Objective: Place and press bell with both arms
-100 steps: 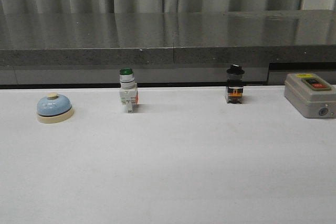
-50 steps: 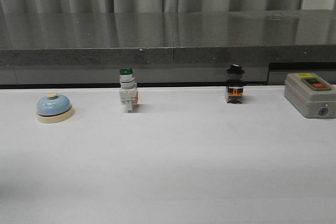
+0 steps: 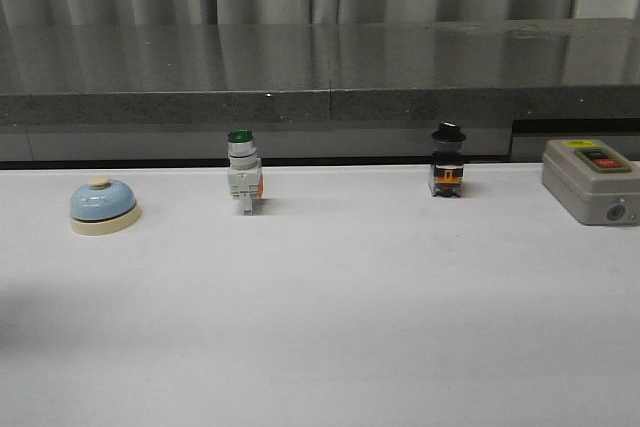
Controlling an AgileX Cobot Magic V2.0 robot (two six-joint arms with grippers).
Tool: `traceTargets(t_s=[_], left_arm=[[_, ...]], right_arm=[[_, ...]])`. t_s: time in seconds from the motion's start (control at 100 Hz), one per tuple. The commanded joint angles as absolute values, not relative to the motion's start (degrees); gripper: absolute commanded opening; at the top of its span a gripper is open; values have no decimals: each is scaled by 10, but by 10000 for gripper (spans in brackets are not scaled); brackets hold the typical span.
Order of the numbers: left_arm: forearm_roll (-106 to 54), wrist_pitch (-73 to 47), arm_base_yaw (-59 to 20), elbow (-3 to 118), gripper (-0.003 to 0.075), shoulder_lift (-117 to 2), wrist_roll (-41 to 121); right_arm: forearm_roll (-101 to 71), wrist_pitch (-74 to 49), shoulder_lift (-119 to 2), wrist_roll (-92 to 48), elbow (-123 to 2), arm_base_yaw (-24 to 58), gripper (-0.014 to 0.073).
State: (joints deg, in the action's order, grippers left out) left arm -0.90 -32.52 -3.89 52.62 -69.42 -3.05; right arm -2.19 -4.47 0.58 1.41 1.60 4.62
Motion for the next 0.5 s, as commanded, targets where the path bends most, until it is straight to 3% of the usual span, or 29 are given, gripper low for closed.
traceTargets(t_s=[0.0,0.25,0.49], left_arm=[[-14,-308,-38,546,669,-682,-29],[-27,-315,-63,556,669,-709,-28],[-24,-302,-123,614,669,-821,-28]], right_arm=[[-18,4,15,12,5,44,-64],[-18,4,15,12,5,44,-64],[-18,4,15,12,5,44,-64]])
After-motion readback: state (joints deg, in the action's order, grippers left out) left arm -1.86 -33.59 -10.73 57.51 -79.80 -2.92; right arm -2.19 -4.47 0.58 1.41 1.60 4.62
